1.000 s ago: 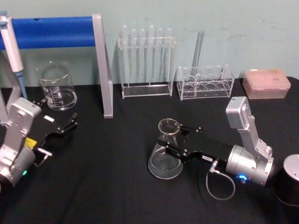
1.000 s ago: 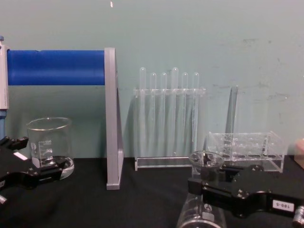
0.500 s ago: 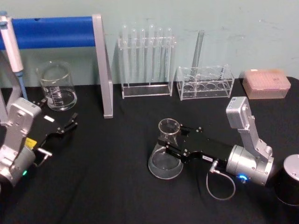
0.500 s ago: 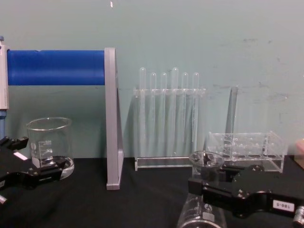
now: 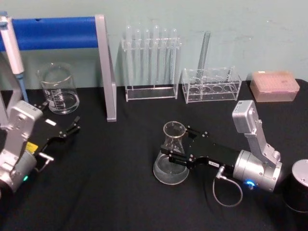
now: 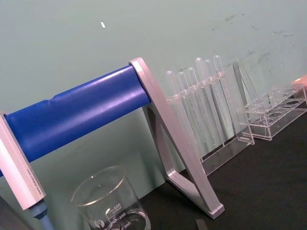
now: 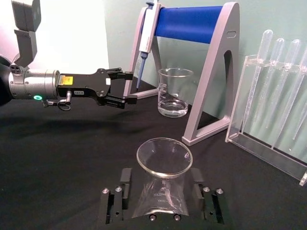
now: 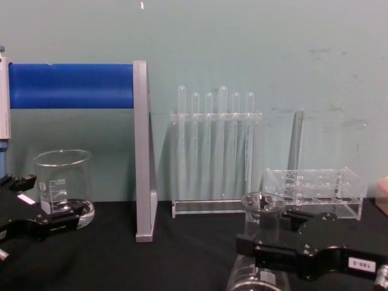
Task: Grasp the erlenmeyer flask with one hand, shake it three times, then place it back.
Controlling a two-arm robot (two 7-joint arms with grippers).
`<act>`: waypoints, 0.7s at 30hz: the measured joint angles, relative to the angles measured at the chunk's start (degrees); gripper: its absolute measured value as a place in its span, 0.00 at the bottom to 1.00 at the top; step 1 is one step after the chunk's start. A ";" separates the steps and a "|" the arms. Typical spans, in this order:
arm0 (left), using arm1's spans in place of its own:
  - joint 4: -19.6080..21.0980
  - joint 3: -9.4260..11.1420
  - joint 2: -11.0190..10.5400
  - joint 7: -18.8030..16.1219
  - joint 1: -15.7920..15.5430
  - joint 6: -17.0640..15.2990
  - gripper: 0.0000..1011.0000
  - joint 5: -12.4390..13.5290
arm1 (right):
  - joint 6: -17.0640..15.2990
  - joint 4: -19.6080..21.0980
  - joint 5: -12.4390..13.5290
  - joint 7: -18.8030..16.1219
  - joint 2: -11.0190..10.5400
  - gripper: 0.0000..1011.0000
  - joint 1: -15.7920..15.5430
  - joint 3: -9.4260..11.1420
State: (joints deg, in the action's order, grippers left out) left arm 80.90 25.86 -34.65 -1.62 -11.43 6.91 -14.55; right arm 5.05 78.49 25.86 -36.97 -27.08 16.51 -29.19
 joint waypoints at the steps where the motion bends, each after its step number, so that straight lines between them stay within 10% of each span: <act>1: 0.00 0.00 0.00 0.00 0.00 0.00 0.99 0.00 | 0.00 0.00 0.00 0.00 0.00 0.76 0.00 0.00; 10: 0.00 0.00 0.00 0.00 0.00 0.00 0.99 0.00 | 0.06 0.00 0.00 0.00 0.00 0.99 0.01 0.01; 21: 0.00 0.00 0.00 0.00 0.00 0.00 0.99 0.00 | 0.09 0.07 0.01 0.23 0.00 0.99 0.01 0.05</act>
State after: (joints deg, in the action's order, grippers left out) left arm 80.90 25.86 -34.65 -1.62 -11.43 6.91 -14.55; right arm 5.14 78.56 25.87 -36.74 -27.07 16.53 -29.14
